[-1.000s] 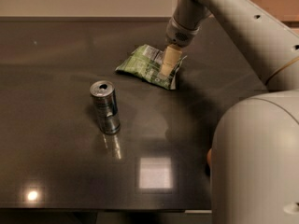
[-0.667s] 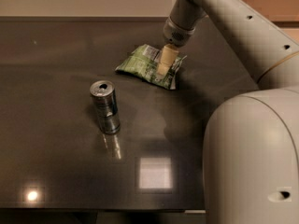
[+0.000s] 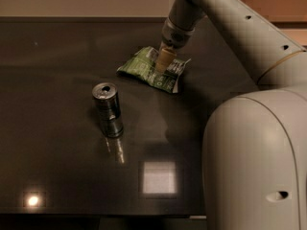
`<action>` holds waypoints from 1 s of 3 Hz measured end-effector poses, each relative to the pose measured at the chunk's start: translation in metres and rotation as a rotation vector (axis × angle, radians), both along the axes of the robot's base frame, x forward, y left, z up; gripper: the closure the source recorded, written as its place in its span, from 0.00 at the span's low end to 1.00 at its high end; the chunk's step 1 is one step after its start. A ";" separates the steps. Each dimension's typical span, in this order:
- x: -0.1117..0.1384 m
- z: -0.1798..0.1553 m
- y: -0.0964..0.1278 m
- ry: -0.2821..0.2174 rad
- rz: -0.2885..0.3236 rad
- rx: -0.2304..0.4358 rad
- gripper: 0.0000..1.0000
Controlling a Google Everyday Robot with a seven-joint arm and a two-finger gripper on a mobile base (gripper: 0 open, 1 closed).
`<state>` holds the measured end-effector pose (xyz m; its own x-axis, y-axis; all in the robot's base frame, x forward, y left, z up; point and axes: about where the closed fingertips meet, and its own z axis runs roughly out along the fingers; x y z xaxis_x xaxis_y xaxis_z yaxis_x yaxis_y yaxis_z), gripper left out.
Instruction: Pick green jalapeno chip bag
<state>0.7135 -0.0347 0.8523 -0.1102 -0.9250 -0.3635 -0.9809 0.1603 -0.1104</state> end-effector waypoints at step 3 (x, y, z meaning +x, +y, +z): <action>-0.013 0.018 0.004 -0.013 0.023 0.044 1.00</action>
Offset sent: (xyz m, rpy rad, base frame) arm -0.0134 0.0027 0.0152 0.0266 0.0032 0.0223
